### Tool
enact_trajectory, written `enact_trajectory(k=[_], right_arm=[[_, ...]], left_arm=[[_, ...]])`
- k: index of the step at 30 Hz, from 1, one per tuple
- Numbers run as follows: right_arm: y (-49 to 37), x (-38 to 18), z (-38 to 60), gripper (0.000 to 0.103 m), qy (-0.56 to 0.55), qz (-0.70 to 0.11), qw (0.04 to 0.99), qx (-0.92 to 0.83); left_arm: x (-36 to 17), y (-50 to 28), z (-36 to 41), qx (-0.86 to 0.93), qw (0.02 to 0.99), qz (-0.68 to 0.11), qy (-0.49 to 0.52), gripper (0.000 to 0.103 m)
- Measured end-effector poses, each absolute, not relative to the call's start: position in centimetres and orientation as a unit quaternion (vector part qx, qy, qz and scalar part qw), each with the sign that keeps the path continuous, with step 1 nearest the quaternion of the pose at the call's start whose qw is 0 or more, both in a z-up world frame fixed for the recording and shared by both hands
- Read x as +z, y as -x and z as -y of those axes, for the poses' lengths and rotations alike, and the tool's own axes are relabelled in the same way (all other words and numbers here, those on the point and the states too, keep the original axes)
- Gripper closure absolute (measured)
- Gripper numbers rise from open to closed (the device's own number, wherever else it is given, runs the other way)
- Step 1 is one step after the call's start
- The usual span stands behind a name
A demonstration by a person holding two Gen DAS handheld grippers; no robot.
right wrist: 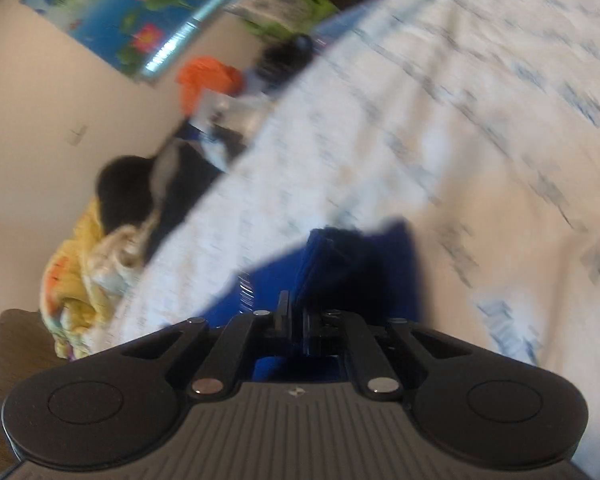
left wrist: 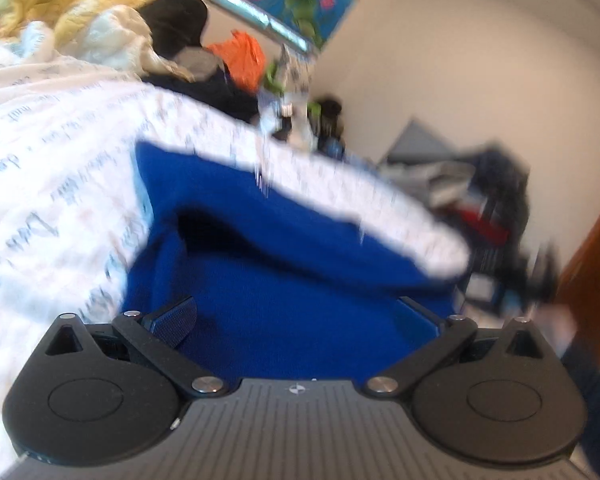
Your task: Fold small clothes
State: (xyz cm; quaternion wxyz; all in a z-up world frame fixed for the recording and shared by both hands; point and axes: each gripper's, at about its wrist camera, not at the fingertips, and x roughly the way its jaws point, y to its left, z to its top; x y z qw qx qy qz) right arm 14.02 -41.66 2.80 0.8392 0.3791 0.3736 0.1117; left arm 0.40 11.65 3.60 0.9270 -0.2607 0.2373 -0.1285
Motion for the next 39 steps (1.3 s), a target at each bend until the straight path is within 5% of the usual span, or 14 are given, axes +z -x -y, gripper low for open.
enact_trajectory(k=[5,10,12,15,22,27,30,34,35,36,37,38,39], right_arm=[[-12.3,4.7,42.4,0.099,-0.400,-0.331,0.843,0.139],[-12.7,4.2,42.9,0.099,-0.393,-0.346,0.841,0.137],[-12.5,3.2,42.6,0.099,-0.379,-0.363,0.841,0.129],[-12.3,2.9,42.4,0.095,-0.352,-0.405,0.837,0.106],[-11.2,9.5,37.4,0.087,-0.174,-0.310,0.933,0.064],[-15.0,5.1,32.7,0.084,-0.087,-0.408,0.903,0.103],[-13.1,3.4,34.3,0.085,-0.110,-0.345,0.922,0.135],[-11.5,5.8,34.1,0.080,-0.121,-0.364,0.919,0.094],[-10.5,6.6,33.8,0.074,-0.121,-0.350,0.924,0.098],[-9.6,7.0,33.3,0.067,-0.120,-0.335,0.928,0.115],[-9.2,7.2,32.5,0.041,-0.114,-0.328,0.929,0.130],[-9.0,7.1,31.6,0.017,-0.102,-0.327,0.929,0.136],[-9.1,6.6,30.7,0.015,-0.083,-0.330,0.930,0.135]], left_arm=[[5.8,-5.7,-17.4,-0.076,0.900,-0.230,0.363,0.000],[4.2,-13.0,-19.5,-0.068,0.858,-0.308,0.404,0.004],[3.4,-14.7,-18.8,-0.060,0.856,-0.339,0.386,0.017],[3.0,-15.9,-17.6,-0.029,0.876,-0.370,0.309,0.079],[3.9,-15.5,-14.6,-0.014,0.922,-0.357,0.148,0.094],[4.0,-15.2,-14.1,-0.013,0.931,-0.357,0.079,0.092],[3.6,-14.9,-15.1,-0.017,0.932,-0.355,0.073,0.089],[6.1,-12.6,-13.2,0.014,0.949,-0.313,0.032,0.081],[6.9,-11.6,-12.3,0.016,0.957,-0.287,0.040,0.073],[7.4,-10.9,-11.3,-0.006,0.961,-0.273,0.051,0.050],[7.6,-10.5,-9.9,-0.039,0.961,-0.267,0.060,0.028],[7.3,-10.4,-8.6,-0.071,0.959,-0.268,0.064,0.021],[6.7,-10.6,-7.4,-0.094,0.955,-0.276,0.059,0.022]])
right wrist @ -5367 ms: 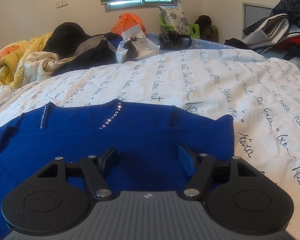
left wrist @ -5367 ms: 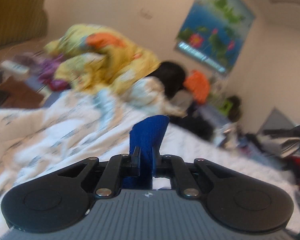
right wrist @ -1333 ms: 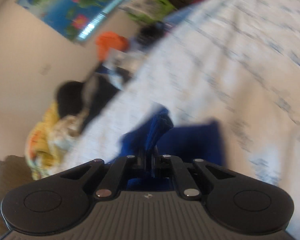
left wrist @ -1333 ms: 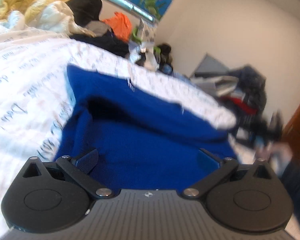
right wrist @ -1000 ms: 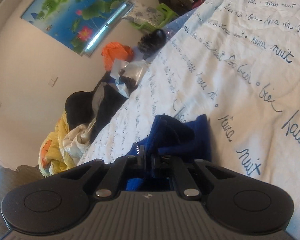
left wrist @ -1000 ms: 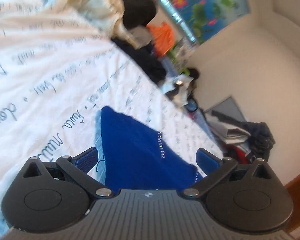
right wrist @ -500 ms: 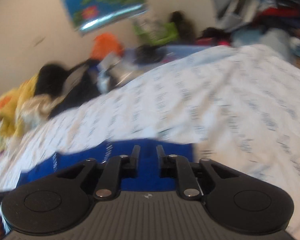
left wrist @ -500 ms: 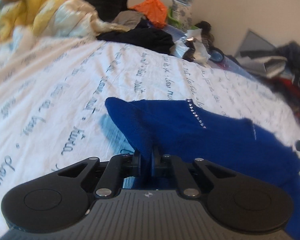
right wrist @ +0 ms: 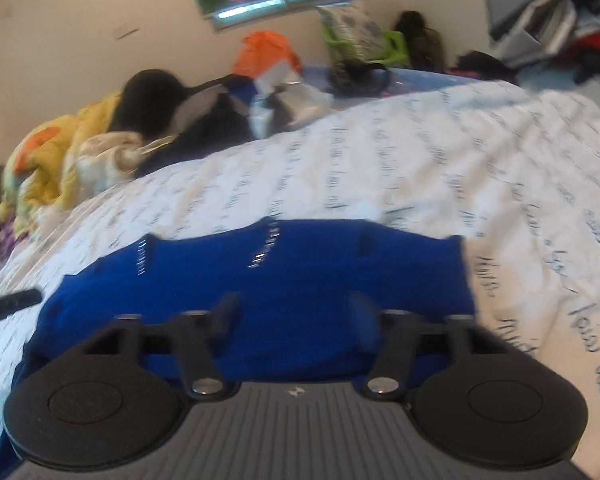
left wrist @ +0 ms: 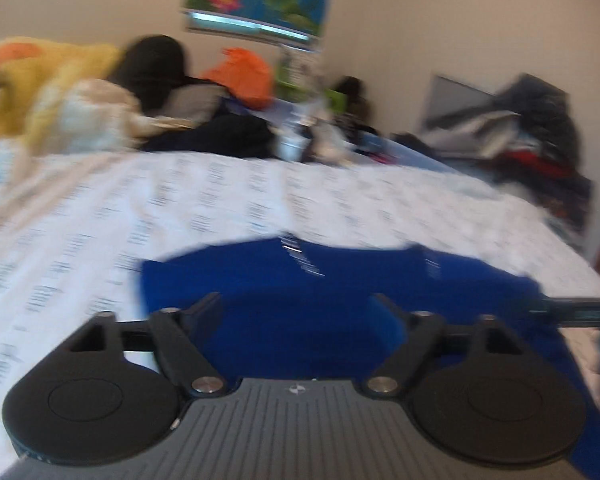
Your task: Fold small clothes
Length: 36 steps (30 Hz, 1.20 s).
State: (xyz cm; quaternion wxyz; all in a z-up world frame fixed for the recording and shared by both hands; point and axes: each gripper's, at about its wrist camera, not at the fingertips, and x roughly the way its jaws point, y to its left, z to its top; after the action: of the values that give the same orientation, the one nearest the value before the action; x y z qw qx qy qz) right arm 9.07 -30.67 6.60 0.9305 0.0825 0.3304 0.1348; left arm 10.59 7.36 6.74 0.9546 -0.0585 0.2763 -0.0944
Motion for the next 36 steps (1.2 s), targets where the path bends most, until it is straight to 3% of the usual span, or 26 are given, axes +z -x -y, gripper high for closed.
enact_trajectory(k=[3,4,9,13,16,18,19,22,26,29,32,35,36], right_arm=[[-10.1,3.9,29.0,0.015,-0.027,-0.354,0.928,0.110],[-9.6,3.1,28.8,0.015,0.005,-0.331,0.937,0.108],[-9.3,3.8,29.9,0.015,0.000,-0.348,0.933,0.089],[-4.4,6.5,29.3,0.014,-0.055,-0.330,0.935,0.120],[-1.7,4.4,27.6,0.013,-0.024,-0.371,0.919,0.133],[0.5,2.8,26.9,0.005,0.045,-0.345,0.930,0.118],[0.9,2.8,27.8,0.000,0.021,-0.357,0.927,0.112],[2.6,3.6,29.9,0.000,-0.003,-0.383,0.920,0.079],[6.1,3.8,31.3,0.000,-0.053,-0.392,0.907,0.147],[7.7,3.9,33.4,0.000,-0.076,-0.391,0.904,0.152],[8.4,4.3,39.2,0.000,-0.248,-0.396,0.869,0.165],[7.9,3.3,43.0,0.001,-0.319,-0.422,0.834,0.159],[7.8,3.2,43.5,0.001,-0.328,-0.425,0.827,0.168]], left_arm=[[3.3,-12.0,-5.8,-0.088,0.938,-0.335,0.022,0.035],[2.3,-11.5,-5.9,-0.082,0.948,-0.306,-0.005,0.033],[2.9,-10.3,-6.3,-0.077,0.945,-0.315,-0.048,0.034],[4.3,-5.3,-5.7,-0.097,0.947,-0.307,-0.003,0.013],[2.2,-2.2,-4.0,-0.132,0.933,-0.336,-0.004,0.009],[1.4,-0.4,-3.7,-0.119,0.937,-0.327,-0.044,0.008],[1.7,0.2,-4.3,-0.117,0.935,-0.332,-0.039,0.008],[2.9,3.0,-7.3,-0.116,0.934,-0.337,0.021,0.007],[3.3,6.6,-13.2,-0.110,0.914,-0.344,0.185,0.003],[2.8,7.9,-16.6,-0.111,0.881,-0.354,0.292,0.007],[2.6,8.4,-18.2,-0.116,0.855,-0.360,0.355,0.015],[2.0,7.8,-19.1,-0.112,0.843,-0.358,0.386,0.037],[1.7,7.6,-19.3,-0.109,0.838,-0.364,0.391,0.053]])
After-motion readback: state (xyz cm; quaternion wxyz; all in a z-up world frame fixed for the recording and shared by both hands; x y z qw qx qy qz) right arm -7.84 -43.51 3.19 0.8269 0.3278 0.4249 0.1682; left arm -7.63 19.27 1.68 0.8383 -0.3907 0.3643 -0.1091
